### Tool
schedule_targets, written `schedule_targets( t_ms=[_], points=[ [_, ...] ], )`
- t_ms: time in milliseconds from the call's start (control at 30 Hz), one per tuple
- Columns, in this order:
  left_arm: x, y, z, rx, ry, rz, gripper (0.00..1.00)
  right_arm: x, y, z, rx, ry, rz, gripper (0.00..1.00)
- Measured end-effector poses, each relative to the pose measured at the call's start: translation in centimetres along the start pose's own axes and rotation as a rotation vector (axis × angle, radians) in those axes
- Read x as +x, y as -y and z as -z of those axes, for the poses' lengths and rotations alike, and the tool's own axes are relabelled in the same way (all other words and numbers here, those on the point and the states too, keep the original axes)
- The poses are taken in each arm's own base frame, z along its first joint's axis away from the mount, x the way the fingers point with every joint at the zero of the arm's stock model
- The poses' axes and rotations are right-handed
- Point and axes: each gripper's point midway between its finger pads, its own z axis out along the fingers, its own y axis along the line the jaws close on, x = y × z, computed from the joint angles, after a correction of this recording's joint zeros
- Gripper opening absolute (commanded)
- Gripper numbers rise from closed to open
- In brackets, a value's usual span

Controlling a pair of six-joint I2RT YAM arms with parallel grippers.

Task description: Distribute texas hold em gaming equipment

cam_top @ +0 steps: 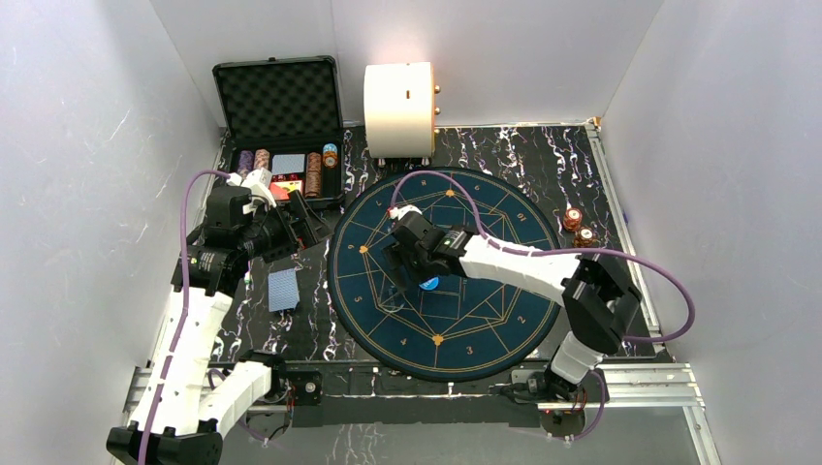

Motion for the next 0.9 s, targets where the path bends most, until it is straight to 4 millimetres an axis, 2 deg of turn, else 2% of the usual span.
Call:
schedule_targets(
  t_ms=[67,233,300,500,533,633,700,800,900],
  points=[
    [0.0,0.0,0.0,0.0,0.0,0.0,0.98,0.4,1.0,-0.3,0.032,-0.013,-0.002,0.76],
    [0.0,0.1,0.0,0.002,-0.001,0.004,0.98,0.8,4.7,-1.1,0.097,-0.044,-0.059,0.75],
    [0.0,0.1,0.0,0.003,-0.002,0.007,0.98,0.9,5.6,-1.9,0.117,-0.057,-0.071,0.75],
    [0.0,0.1,0.0,0.003,-0.003,0.008,0.98,3.7,5.8,-5.1,0.142,-0.162,-0.044,0.75],
    [0.0,0.1,0.0,0.003,-0.003,0.008,0.98,3.5,5.6,-5.1,0.138,-0.16,-0.041,0.74],
    [0.0,0.1,0.0,0.002,-0.003,0.008,0.99,3.4,5.5,-5.1,0.132,-0.155,-0.039,0.58],
    [0.0,0.1,0.0,0.002,-0.003,0.008,0.99,3.4,5.7,-5.2,0.141,-0.153,-0.038,0.51],
    [0.0,0.1,0.0,0.002,-0.004,0.008,0.98,3.3,5.9,-5.0,0.148,-0.143,-0.04,0.45],
    [0.1,0.0,-0.1,0.0,-0.007,0.01,0.98,2.3,6.2,-4.2,0.158,-0.107,-0.036,0.44]
  ],
)
